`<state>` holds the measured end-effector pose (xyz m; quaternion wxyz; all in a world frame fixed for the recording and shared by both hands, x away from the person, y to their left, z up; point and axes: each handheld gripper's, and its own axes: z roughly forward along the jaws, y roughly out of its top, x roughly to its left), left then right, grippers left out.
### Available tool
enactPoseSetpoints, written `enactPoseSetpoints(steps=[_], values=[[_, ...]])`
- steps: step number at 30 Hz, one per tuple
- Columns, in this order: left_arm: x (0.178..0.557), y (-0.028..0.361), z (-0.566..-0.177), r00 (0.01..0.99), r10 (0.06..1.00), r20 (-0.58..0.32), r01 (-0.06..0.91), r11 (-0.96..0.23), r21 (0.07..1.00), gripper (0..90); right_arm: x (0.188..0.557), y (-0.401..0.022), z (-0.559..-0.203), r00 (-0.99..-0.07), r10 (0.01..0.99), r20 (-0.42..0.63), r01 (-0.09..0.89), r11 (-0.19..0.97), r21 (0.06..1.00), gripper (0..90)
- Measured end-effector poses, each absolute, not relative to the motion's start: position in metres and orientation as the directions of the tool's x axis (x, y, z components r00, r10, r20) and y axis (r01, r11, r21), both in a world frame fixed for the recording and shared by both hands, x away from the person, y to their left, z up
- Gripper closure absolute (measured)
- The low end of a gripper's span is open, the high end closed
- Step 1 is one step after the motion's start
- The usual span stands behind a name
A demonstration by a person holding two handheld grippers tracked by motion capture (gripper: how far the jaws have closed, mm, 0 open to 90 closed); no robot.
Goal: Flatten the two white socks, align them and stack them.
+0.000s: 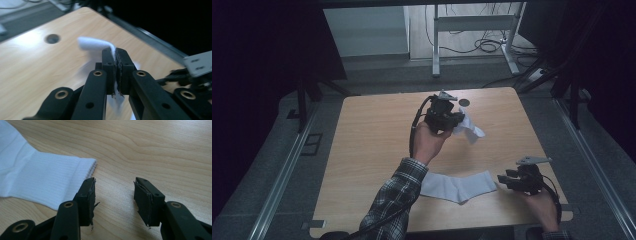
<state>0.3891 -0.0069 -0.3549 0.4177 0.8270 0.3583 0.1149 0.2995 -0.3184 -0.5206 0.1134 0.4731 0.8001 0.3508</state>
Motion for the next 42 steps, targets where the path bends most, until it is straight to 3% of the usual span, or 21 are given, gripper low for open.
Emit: enactPoseSetpoints(steps=[3,6,8,9,11,16,21,31,37,42], values=[[0.390,0.004,-0.383,0.696,0.717,-0.051,0.533,-0.467,0.705,85.6,0.300,-0.318,-0.521,-0.533,0.834,0.141,0.671,0.315,0.672,50.6],[0.390,0.015,-0.426,0.683,0.728,-0.060,0.582,-0.493,0.646,85.1,0.300,-0.318,-0.521,-0.532,0.835,0.141,0.671,0.314,0.671,50.4],[0.390,0.021,-0.454,0.674,0.736,-0.064,0.612,-0.508,0.606,79.2,0.300,-0.318,-0.521,-0.530,0.836,0.142,0.671,0.311,0.674,50.2],[0.389,0.024,-0.465,0.669,0.741,-0.055,0.621,-0.517,0.588,69.9,0.300,-0.319,-0.521,-0.525,0.839,0.145,0.674,0.305,0.673,50.0],[0.388,0.031,-0.478,0.653,0.757,-0.024,0.630,-0.525,0.572,66.2,0.300,-0.319,-0.521,-0.524,0.839,0.146,0.675,0.304,0.672,50.0],[0.388,0.059,-0.473,0.609,0.792,-0.039,0.632,-0.454,0.628,48.3,0.301,-0.319,-0.521,-0.527,0.838,0.142,0.667,0.304,0.680,49.7],[0.387,0.082,-0.470,0.552,0.834,-0.014,0.633,-0.408,0.659,41.2,0.301,-0.319,-0.520,-0.528,0.838,0.139,0.667,0.307,0.679,49.7],[0.389,0.101,-0.515,0.496,0.868,0.026,0.676,-0.405,0.616,41.5,0.302,-0.319,-0.518,-0.526,0.838,0.146,0.668,0.301,0.681,49.3],[0.390,0.108,-0.523,0.456,0.884,0.108,0.654,-0.414,0.633,42.8,0.304,-0.318,-0.517,-0.524,0.839,0.147,0.669,0.298,0.681,49.0],[0.388,0.116,-0.521,0.457,0.888,0.049,0.638,-0.365,0.678,43.9,0.309,-0.314,-0.510,-0.540,0.822,0.178,0.668,0.291,0.685,49.6]])
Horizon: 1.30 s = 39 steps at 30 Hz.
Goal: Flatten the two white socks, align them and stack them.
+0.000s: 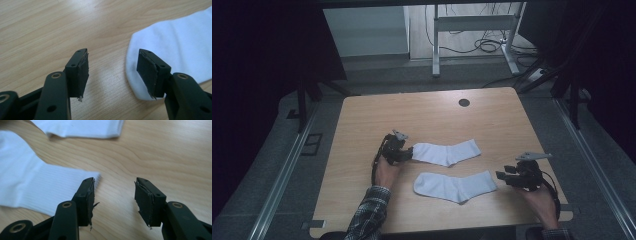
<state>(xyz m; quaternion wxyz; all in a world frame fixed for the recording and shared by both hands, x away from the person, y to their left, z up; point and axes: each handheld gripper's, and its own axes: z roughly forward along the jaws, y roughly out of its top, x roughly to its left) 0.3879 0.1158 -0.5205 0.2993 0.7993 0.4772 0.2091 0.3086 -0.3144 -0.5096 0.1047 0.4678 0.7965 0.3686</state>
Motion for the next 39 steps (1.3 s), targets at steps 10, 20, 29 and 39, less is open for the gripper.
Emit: enactPoseSetpoints(steps=[10,20,29,39], values=[[0.386,0.127,-0.531,0.466,0.881,-0.081,0.651,-0.279,0.706,50.8,0.344,-0.295,-0.501,-0.512,0.839,0.185,0.686,0.269,0.676,45.0],[0.387,0.131,-0.535,0.473,0.872,-0.127,0.654,-0.252,0.713,54.5,0.385,-0.261,-0.504,-0.534,0.838,0.116,0.652,0.321,0.687,63.4],[0.389,0.131,-0.541,0.464,0.874,-0.141,0.665,-0.239,0.708,56.5,0.406,-0.236,-0.524,-0.540,0.841,0.034,0.637,0.383,0.670,71.6],[0.387,0.129,-0.543,0.500,0.838,-0.218,0.676,-0.220,0.703,85.4,0.403,-0.236,-0.526,-0.546,0.835,0.066,0.653,0.376,0.657,82.1]])
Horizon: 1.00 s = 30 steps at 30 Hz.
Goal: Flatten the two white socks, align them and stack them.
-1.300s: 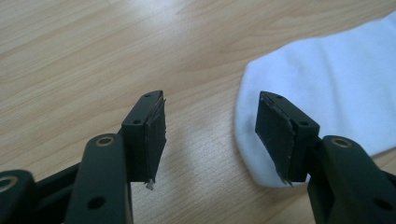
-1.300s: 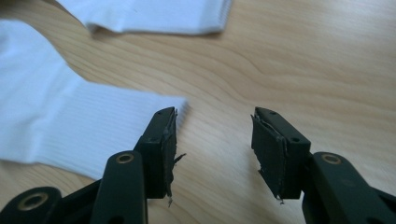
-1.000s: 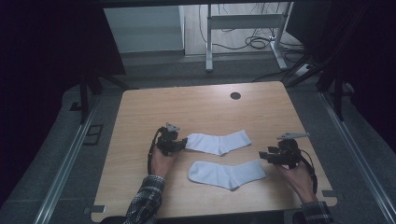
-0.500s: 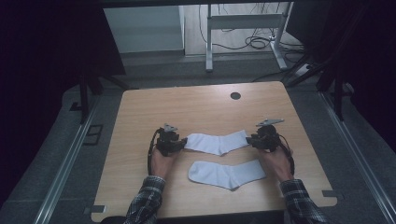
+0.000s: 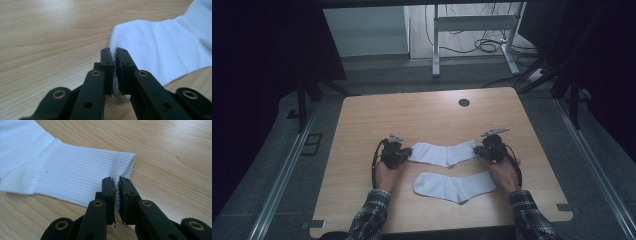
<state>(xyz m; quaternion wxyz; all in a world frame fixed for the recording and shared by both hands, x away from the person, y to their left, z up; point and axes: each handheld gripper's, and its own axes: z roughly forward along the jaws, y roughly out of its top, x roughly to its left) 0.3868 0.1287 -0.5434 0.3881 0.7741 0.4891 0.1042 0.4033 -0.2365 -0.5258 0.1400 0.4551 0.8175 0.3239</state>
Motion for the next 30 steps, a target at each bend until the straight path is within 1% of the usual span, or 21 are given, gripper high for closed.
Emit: enactPoseSetpoints(steps=[7,10,14,18,30], values=[[0.383,0.131,-0.534,0.507,0.832,-0.228,0.664,-0.208,0.718,87.1,0.397,-0.243,-0.520,-0.549,0.831,0.088,0.652,0.360,0.667,83.0],[0.381,0.130,-0.525,0.520,0.828,-0.212,0.652,-0.225,0.724,87.1,0.393,-0.246,-0.512,-0.562,0.822,0.091,0.636,0.359,0.683,83.3],[0.374,0.129,-0.514,0.533,0.819,-0.213,0.639,-0.225,0.736,87.0,0.385,-0.250,-0.500,-0.581,0.810,0.080,0.612,0.370,0.699,83.3],[0.364,0.127,-0.506,0.560,0.805,-0.198,0.618,-0.246,0.747,87.0,0.376,-0.256,-0.491,-0.591,0.803,0.076,0.598,0.373,0.709,83.4],[0.321,0.131,-0.491,0.609,0.758,-0.235,0.592,-0.237,0.770,86.7,0.333,-0.271,-0.471,-0.641,0.763,0.088,0.568,0.394,0.722,83.5]])
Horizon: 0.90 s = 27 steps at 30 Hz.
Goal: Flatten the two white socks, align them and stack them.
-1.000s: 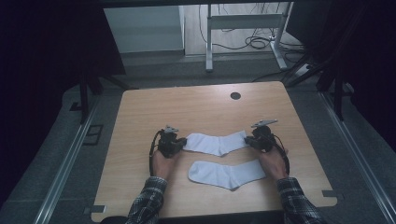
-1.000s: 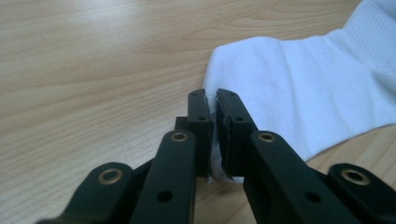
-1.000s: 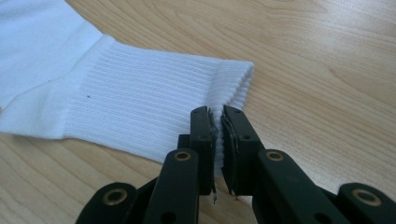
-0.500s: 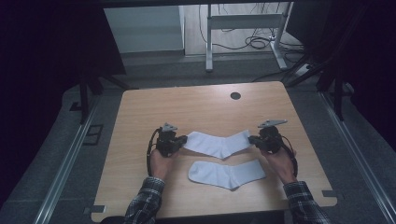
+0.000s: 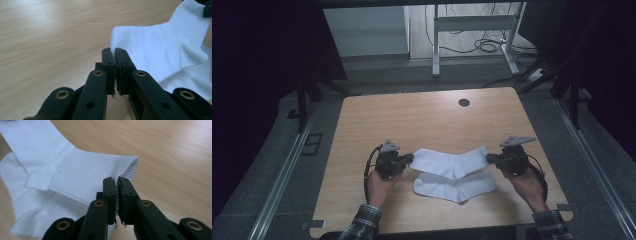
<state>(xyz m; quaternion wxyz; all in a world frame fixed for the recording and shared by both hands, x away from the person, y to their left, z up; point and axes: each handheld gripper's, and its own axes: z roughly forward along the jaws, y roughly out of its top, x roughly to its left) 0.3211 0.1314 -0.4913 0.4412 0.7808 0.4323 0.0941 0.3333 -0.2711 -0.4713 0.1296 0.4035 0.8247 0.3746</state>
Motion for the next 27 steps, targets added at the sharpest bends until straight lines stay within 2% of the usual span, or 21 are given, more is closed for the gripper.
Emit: enactPoseSetpoints(steps=[10,18,22,23,25,27], values=[[0.279,0.125,-0.488,0.649,0.724,-0.232,0.573,-0.264,0.776,86.4,0.297,-0.279,-0.467,-0.662,0.744,0.092,0.578,0.429,0.694,83.7],[0.268,0.113,-0.514,0.645,0.740,-0.189,0.588,-0.324,0.741,86.1,0.289,-0.278,-0.493,-0.665,0.740,0.106,0.619,0.466,0.633,83.3],[0.270,0.110,-0.527,0.632,0.754,-0.181,0.615,-0.345,0.709,84.5,0.291,-0.279,-0.508,-0.646,0.758,0.090,0.641,0.474,0.604,74.3],[0.270,0.110,-0.529,0.624,0.762,-0.174,0.616,-0.343,0.709,80.5,0.291,-0.280,-0.509,-0.643,0.760,0.094,0.643,0.469,0.605,71.1],[0.270,0.113,-0.526,0.600,0.781,-0.175,0.616,-0.311,0.724,65.3,0.291,-0.284,-0.506,-0.631,0.770,0.090,0.639,0.450,0.624,66.3],[0.271,0.117,-0.521,0.586,0.787,-0.194,0.615,-0.275,0.739,58.9,0.290,-0.287,-0.500,-0.627,0.776,0.073,0.623,0.443,0.644,63.5]])
